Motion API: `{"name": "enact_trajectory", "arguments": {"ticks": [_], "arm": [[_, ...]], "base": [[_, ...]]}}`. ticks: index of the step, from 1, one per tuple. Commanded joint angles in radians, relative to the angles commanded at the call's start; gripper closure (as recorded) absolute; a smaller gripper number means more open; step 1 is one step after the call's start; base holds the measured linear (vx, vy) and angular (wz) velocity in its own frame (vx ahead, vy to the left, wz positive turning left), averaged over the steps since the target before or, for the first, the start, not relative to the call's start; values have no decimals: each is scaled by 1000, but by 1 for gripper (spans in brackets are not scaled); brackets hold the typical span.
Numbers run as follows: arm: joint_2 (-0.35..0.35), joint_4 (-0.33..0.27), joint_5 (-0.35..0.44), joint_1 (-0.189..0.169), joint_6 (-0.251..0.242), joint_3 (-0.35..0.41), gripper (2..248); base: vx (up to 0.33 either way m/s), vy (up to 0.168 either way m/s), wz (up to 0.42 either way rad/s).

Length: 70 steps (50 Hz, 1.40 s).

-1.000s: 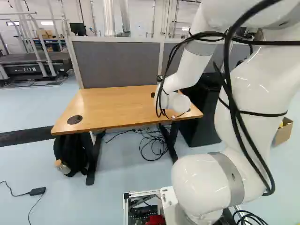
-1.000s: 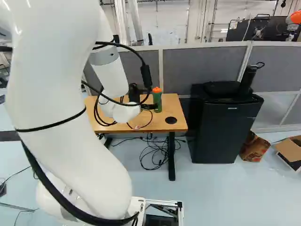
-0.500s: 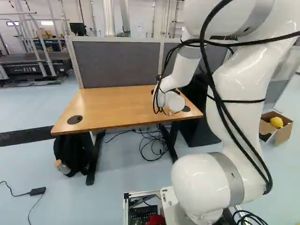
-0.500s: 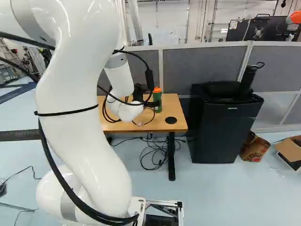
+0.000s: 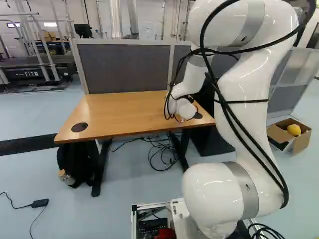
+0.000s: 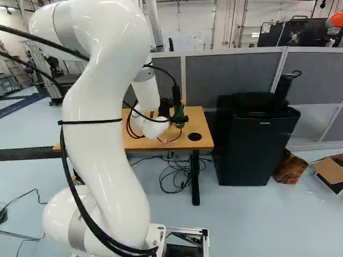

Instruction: Pick up the green bottle from the table

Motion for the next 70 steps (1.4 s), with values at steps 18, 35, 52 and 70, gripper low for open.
{"name": "enact_trajectory", "arguments": {"ticks": [18,35,52,70], "arm": [[-96,0,0,-16,0,-85,3],[-136,0,0,-27,0,-136,83],[-134,0,0,-27,0,-134,134],[-50,0,0,-34,0,-44,134]], "base": [[0,0,0],[0,0,0],[0,0,0],[0,0,0]]}}
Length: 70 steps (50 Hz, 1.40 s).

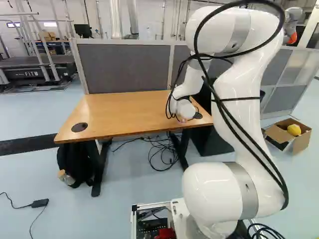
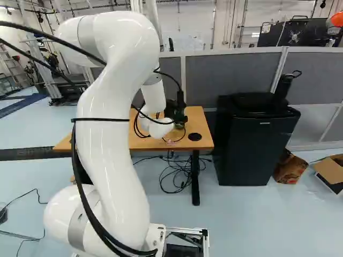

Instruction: Pick up the green bottle from the table

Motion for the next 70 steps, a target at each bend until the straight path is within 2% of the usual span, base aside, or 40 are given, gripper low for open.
{"name": "enact_trajectory", "arguments": {"ticks": [30,70], "arm": [[204,0,0,-13,0,179,134],[514,0,0,11,0,413,134]], "base": [[0,0,0],[0,0,0]]}}
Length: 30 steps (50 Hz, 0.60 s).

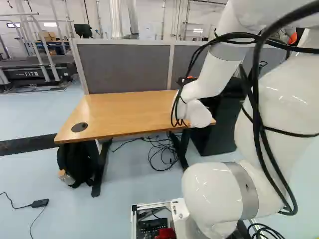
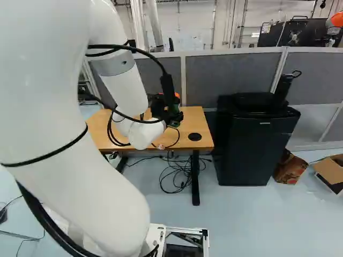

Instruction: Pick up the green bottle from the table

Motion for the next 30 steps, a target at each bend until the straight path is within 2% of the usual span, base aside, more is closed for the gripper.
{"name": "enact_trajectory", "arguments": {"ticks": [30], "arm": [[203,0,0,-8,0,161,134]], "base": [[0,0,0]]}}
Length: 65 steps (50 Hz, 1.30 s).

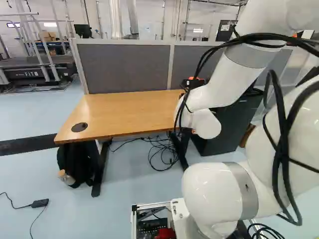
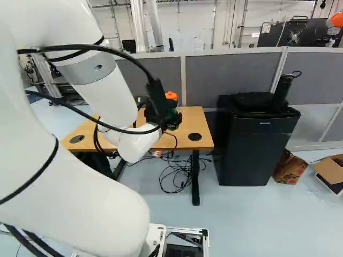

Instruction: Pick up the green bottle from the table

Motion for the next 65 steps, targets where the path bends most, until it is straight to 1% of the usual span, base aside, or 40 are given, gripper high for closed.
{"name": "enact_trajectory", "arguments": {"ticks": [10,16,43,65], "arm": [[61,0,0,-1,0,53,134],[77,0,0,1,0,66,134],[81,-5,-6,5,0,70,134],[77,-47,-59,32,0,70,134]], "base": [[0,0,0],[0,0,0],[0,0,0],[0,0,0]]}}
